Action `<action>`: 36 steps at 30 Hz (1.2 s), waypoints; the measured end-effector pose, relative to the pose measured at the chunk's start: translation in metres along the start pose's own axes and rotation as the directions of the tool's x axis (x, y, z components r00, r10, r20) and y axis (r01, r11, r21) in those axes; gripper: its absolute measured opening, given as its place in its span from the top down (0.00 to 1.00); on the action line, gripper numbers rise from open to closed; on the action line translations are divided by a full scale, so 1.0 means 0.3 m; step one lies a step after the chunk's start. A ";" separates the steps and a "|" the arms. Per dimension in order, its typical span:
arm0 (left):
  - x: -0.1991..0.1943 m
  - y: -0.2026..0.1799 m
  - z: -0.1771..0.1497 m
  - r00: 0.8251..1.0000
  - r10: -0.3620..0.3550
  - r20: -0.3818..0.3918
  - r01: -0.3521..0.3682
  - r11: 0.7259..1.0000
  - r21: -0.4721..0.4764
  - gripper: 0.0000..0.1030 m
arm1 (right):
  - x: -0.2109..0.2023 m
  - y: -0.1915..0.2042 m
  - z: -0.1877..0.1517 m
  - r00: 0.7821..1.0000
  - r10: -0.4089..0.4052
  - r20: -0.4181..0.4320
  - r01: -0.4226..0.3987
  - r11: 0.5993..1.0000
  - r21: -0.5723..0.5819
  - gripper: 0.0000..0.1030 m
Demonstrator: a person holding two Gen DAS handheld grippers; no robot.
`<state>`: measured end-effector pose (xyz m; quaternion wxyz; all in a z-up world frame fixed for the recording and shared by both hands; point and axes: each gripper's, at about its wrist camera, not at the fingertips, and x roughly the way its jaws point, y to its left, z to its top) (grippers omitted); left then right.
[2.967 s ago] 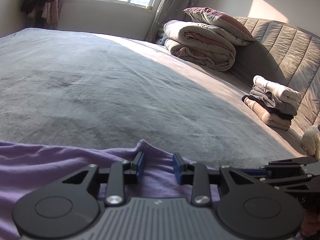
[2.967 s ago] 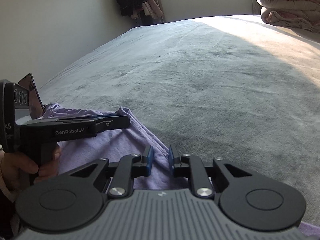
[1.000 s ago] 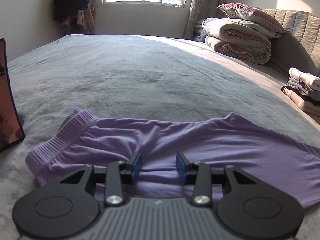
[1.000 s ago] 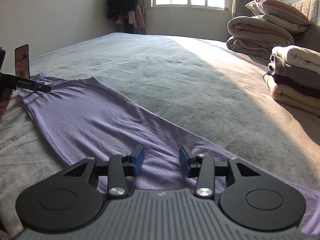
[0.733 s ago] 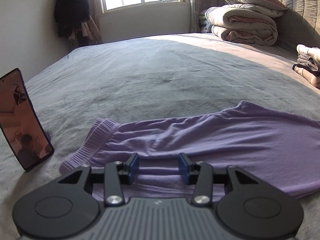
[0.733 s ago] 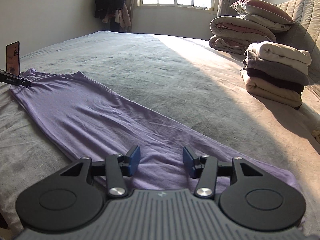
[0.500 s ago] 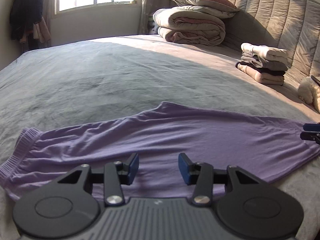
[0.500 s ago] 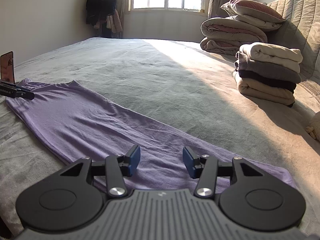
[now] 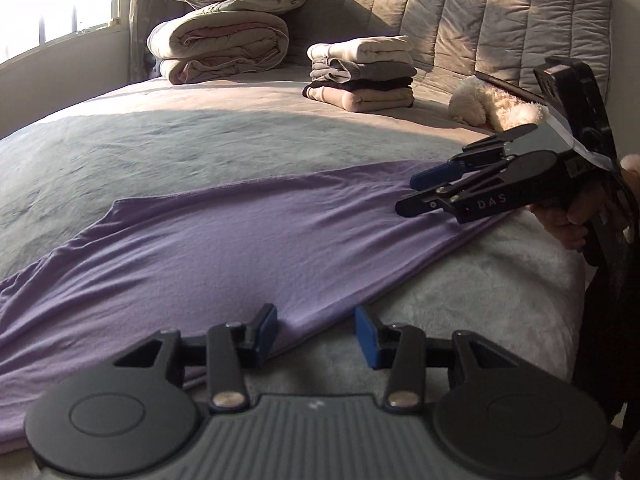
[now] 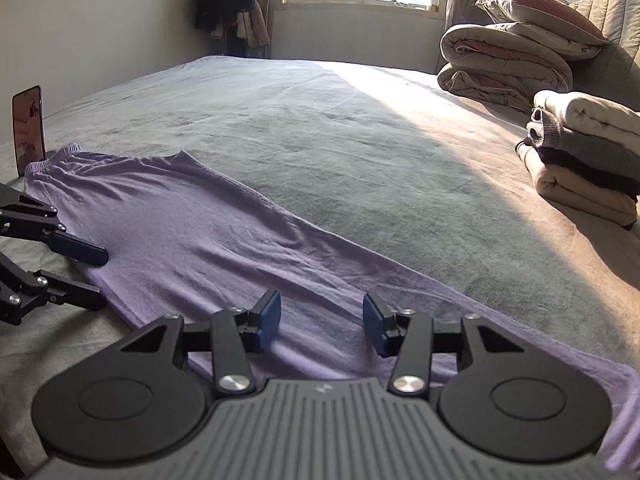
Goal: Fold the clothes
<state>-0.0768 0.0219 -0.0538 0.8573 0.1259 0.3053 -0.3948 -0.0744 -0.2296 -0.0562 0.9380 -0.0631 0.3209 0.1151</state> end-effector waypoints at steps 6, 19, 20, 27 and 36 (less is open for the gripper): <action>-0.018 -0.020 -0.020 0.999 -0.046 -0.008 0.046 0.999 0.029 0.58 | 0.086 -0.002 0.075 0.997 -0.037 -0.068 0.042 0.997 0.071 0.54; -0.015 -0.057 0.058 0.994 -0.091 -0.061 0.098 0.987 0.127 0.58 | 0.179 -0.046 0.174 0.996 -0.080 -0.032 0.084 0.983 0.163 0.54; -0.012 -0.063 0.067 0.994 -0.098 -0.051 0.104 0.986 0.130 0.58 | 0.161 -0.050 0.173 0.996 -0.079 -0.028 0.083 0.984 0.159 0.54; 0.061 -0.130 0.138 0.987 -0.164 0.004 0.162 0.981 0.109 0.58 | 0.003 -0.122 0.067 0.995 -0.092 -0.039 0.097 0.979 0.177 0.54; 0.156 -0.244 0.161 0.954 -0.272 -0.128 0.292 0.941 0.174 0.57 | -0.148 -0.238 -0.113 0.988 -0.132 -0.078 0.141 0.982 0.124 0.52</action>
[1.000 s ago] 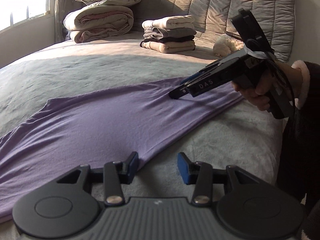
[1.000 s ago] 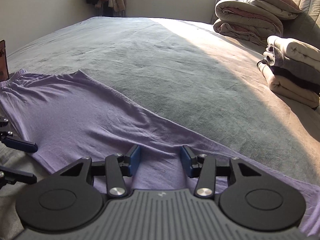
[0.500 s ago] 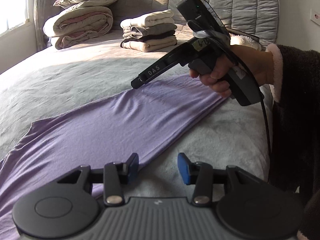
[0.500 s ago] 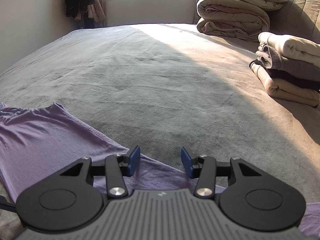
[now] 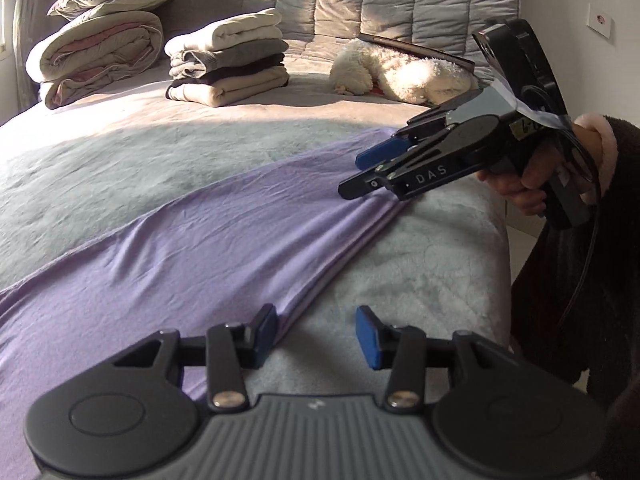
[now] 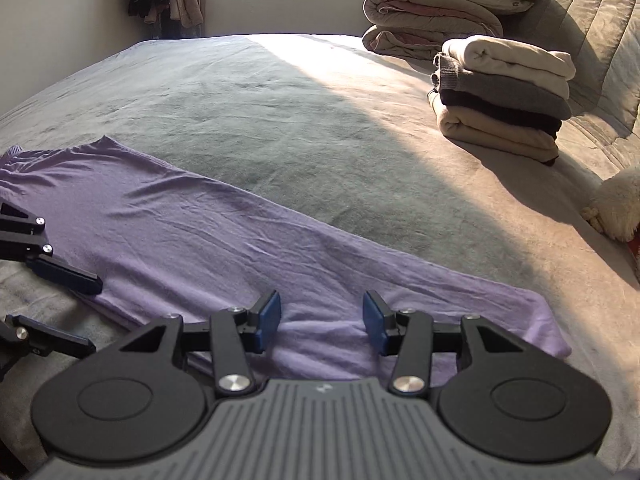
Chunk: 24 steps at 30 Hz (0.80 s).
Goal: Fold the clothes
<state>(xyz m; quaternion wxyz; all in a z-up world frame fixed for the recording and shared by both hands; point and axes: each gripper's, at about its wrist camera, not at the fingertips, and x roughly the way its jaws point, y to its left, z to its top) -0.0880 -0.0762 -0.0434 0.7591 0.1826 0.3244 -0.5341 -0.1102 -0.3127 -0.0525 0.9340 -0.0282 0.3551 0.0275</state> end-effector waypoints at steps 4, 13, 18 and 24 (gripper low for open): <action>0.000 -0.032 0.020 0.995 -0.085 -0.054 0.086 0.996 0.028 0.55 | -0.042 -0.114 -0.036 0.999 -0.032 -0.015 0.033 0.998 0.044 0.52; 0.019 -0.073 0.085 0.993 -0.116 -0.004 0.116 0.992 0.048 0.39 | -0.119 -0.362 0.008 0.990 -0.141 -0.018 0.140 0.948 0.285 0.52; 0.060 -0.051 0.120 0.995 -0.097 0.024 0.097 0.995 -0.012 0.34 | -0.149 -0.475 -0.011 0.996 -0.086 -0.016 0.085 0.904 0.419 0.52; 0.110 -0.035 0.162 0.991 -0.123 0.047 0.126 0.990 -0.060 0.35 | -0.128 -0.542 -0.037 0.993 0.071 -0.089 -0.015 0.859 0.512 0.60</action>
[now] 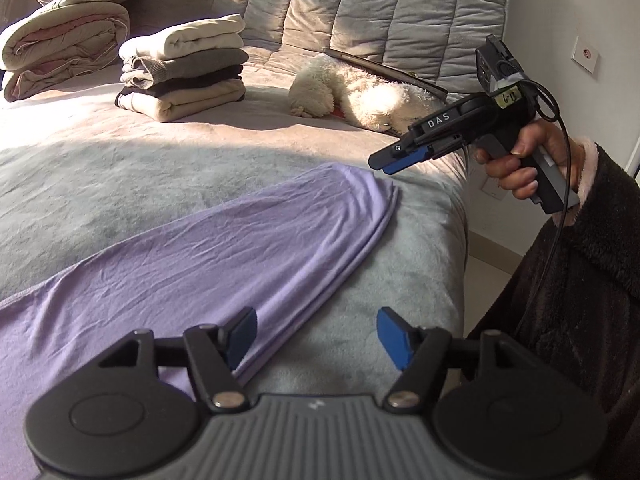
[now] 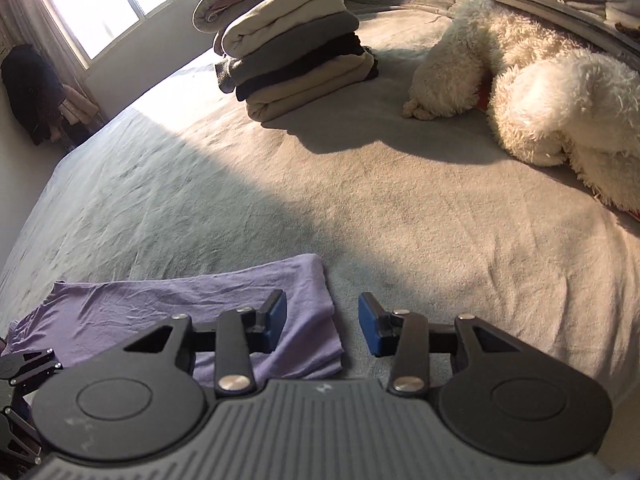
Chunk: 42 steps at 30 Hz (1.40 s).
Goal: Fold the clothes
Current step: 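Grasp the strip end with the right gripper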
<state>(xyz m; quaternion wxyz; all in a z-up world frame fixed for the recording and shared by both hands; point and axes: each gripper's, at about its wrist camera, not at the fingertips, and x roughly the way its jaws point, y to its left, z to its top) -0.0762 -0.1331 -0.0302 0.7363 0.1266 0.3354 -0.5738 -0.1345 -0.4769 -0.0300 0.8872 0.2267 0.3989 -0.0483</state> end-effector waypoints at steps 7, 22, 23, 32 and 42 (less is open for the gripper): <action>0.068 -0.017 0.004 0.998 -0.057 -0.039 0.057 0.998 0.023 0.36 | 0.017 0.015 -0.045 0.997 -0.032 -0.076 0.023 0.993 -0.114 0.97; 0.069 -0.020 0.001 0.994 -0.090 -0.065 0.092 0.995 0.029 0.35 | -0.021 -0.022 -0.058 0.986 -0.009 -0.166 -0.015 0.990 -0.138 0.79; 0.065 -0.015 0.002 0.995 -0.087 -0.058 0.088 0.996 0.022 0.35 | -0.029 -0.035 -0.056 0.985 0.021 -0.173 -0.041 0.993 -0.109 0.74; 0.042 0.052 0.016 0.999 -0.042 0.011 0.043 0.993 -0.111 0.35 | 0.020 0.022 -0.117 0.966 0.164 -0.201 -0.184 0.979 -0.083 0.40; 0.021 0.112 0.008 0.998 -0.032 0.052 0.044 0.967 -0.253 0.35 | 0.032 0.072 -0.185 0.996 0.067 0.060 -0.069 0.997 0.019 0.35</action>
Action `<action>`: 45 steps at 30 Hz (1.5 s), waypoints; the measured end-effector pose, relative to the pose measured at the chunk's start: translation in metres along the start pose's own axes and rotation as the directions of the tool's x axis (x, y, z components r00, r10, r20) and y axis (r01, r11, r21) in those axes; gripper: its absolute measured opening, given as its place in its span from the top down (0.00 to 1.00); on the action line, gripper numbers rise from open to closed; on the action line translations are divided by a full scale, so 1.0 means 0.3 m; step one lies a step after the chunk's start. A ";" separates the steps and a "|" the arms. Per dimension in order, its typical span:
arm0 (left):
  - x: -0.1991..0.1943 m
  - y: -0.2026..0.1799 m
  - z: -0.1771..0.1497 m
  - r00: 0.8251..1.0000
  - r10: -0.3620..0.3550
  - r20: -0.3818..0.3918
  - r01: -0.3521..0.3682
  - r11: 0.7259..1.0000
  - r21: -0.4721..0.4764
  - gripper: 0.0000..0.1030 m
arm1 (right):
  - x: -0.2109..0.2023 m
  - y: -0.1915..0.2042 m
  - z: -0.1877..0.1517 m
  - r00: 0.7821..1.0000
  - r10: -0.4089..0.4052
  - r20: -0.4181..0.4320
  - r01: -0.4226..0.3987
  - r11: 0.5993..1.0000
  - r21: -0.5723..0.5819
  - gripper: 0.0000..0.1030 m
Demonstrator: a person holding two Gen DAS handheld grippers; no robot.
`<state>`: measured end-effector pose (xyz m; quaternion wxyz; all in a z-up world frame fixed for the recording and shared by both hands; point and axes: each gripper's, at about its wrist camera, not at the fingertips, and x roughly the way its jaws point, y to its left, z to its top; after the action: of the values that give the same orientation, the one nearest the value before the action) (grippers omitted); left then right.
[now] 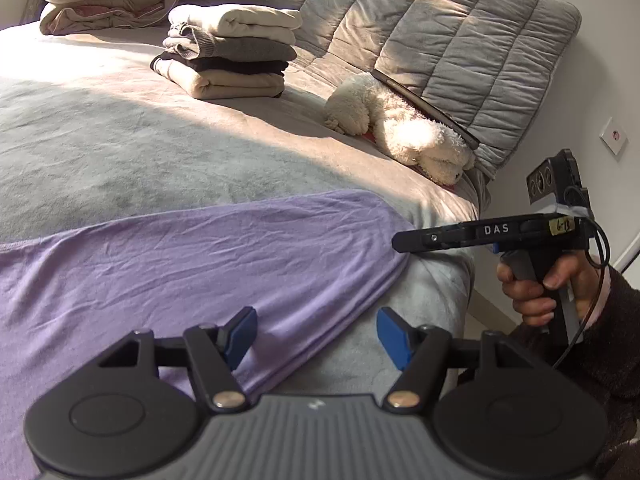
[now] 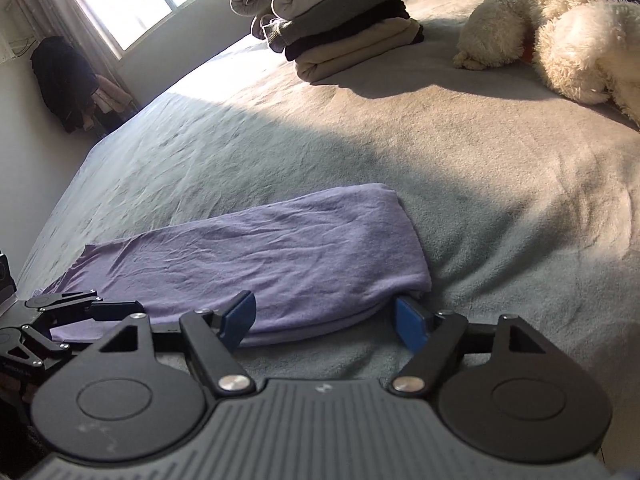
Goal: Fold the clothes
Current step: 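Grasp the strip end with the right gripper, then grasp the strip end with the left gripper beside the right gripper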
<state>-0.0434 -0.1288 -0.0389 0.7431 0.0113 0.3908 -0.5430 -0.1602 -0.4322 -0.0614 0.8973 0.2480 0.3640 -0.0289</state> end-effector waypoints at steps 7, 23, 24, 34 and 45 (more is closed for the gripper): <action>-0.021 0.056 -0.004 0.996 -0.065 0.056 0.074 0.983 -0.169 0.36 | -0.027 -0.041 0.027 0.994 -0.023 0.102 0.008 0.989 0.145 0.93; 0.066 0.251 -0.060 0.925 -0.297 0.238 0.379 0.653 -0.656 0.36 | 0.116 0.392 -0.019 0.994 0.111 -0.006 -0.104 0.906 -0.410 0.93; 0.066 0.257 -0.064 0.922 -0.296 0.249 0.385 0.640 -0.665 0.38 | 0.129 0.419 -0.036 0.993 0.117 -0.024 -0.116 0.891 -0.440 0.93; 0.027 0.300 -0.065 0.972 -0.110 0.208 0.230 0.632 -0.740 0.96 | 0.173 0.578 -0.122 0.982 0.166 -0.091 -0.188 0.792 -0.581 0.93; -0.155 0.308 -0.030 0.970 0.153 0.187 0.005 0.761 -0.648 0.96 | 0.241 0.694 -0.115 0.968 0.234 -0.094 -0.248 0.814 -0.526 0.93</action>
<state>0.0220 -0.0499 -0.0555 0.7626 -0.2913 0.4644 -0.3434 -0.0808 -0.2247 -0.0425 0.9224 0.0333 0.3344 0.1902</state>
